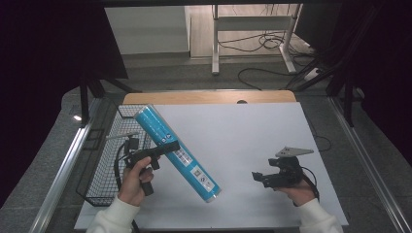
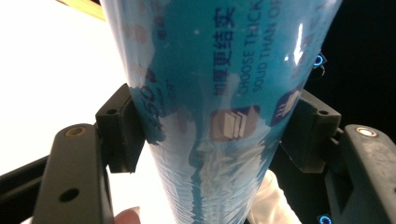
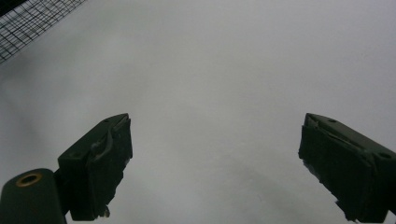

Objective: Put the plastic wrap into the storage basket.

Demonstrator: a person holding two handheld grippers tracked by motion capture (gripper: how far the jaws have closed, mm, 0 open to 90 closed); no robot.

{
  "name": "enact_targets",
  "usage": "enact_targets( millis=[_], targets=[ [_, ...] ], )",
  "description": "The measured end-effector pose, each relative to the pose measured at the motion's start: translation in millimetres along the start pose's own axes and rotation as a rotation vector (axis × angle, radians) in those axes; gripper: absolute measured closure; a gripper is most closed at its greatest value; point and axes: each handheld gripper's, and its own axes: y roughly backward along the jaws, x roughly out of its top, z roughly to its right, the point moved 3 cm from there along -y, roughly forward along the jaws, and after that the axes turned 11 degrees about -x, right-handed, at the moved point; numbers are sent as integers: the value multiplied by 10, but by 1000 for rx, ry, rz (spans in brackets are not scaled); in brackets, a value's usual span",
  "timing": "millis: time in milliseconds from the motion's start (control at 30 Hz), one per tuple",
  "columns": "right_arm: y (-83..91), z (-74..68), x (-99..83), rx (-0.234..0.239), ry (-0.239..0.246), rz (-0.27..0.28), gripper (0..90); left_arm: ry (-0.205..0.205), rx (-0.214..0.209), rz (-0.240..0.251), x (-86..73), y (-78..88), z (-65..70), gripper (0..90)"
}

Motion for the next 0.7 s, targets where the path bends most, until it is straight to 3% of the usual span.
enact_targets(
  millis=[467, 700],
  targets=[
    [-33, 21, -22, -17, 3, -18, 100, -19, 58, -23, 248, 364, 105, 320],
    [-33, 62, -32, -37, 2, -14, 100, -29, 109, -12, 361, 577, 130, 320]
  ],
)
